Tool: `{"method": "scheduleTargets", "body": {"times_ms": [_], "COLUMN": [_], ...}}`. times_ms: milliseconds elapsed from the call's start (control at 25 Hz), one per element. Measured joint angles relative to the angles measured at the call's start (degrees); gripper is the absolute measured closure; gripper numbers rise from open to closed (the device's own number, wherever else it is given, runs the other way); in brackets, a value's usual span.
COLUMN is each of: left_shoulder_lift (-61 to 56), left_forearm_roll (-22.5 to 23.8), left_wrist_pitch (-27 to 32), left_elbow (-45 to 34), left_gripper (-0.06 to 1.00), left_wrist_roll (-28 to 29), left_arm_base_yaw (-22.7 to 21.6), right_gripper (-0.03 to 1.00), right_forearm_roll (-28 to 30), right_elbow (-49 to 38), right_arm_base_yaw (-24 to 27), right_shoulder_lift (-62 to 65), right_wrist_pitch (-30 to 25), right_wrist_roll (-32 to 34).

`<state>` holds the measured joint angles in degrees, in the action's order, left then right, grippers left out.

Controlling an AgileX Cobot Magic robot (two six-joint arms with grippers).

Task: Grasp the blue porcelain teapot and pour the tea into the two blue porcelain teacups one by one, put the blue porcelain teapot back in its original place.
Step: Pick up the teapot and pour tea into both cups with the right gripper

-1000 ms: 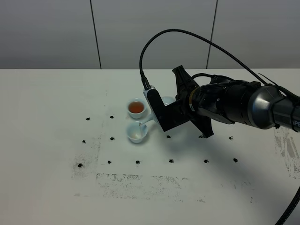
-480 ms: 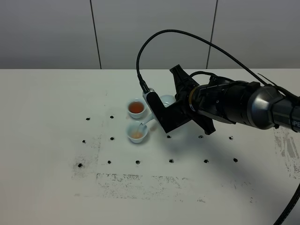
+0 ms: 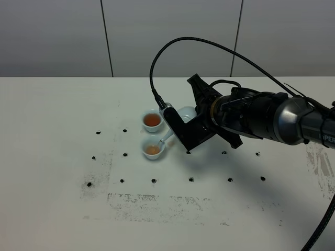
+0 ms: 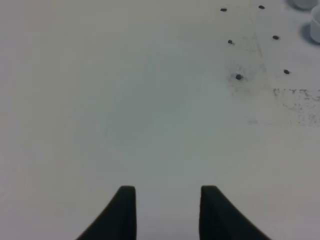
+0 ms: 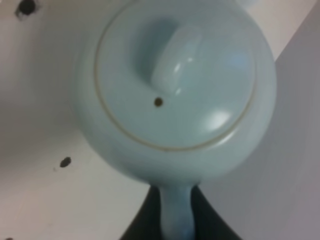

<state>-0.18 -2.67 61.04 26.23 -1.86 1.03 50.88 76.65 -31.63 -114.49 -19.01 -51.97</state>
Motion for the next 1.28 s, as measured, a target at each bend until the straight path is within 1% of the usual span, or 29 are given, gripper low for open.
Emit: {"method": "scheduleTargets", "body": {"times_ms": [160,480,720,1280], "left_shoulder_lift": [0.0,0.0,0.0,0.0], "left_forearm_roll": [0.0,0.0,0.0,0.0], "left_wrist_pitch": [0.0,0.0,0.0,0.0], "left_elbow": [0.0,0.0,0.0,0.0], "left_gripper": [0.65,0.65,0.65,0.65], "left_wrist_roll": [0.0,0.0,0.0,0.0], "left_arm_base_yaw": [0.0,0.0,0.0,0.0], "right_gripper": [0.94,0.94,0.94,0.94], "right_forearm_roll": [0.88,0.5,0.5,2.35], "right_elbow": [0.0,0.0,0.0,0.0], "right_arm_base_yaw": [0.0,0.0,0.0,0.0], "right_shoulder_lift": [0.0,0.0,0.0,-0.19], "right_wrist_pitch": [0.06,1.42,3.3,3.38], "right_wrist_roll": [0.0,0.78,0.78,0.8]}}
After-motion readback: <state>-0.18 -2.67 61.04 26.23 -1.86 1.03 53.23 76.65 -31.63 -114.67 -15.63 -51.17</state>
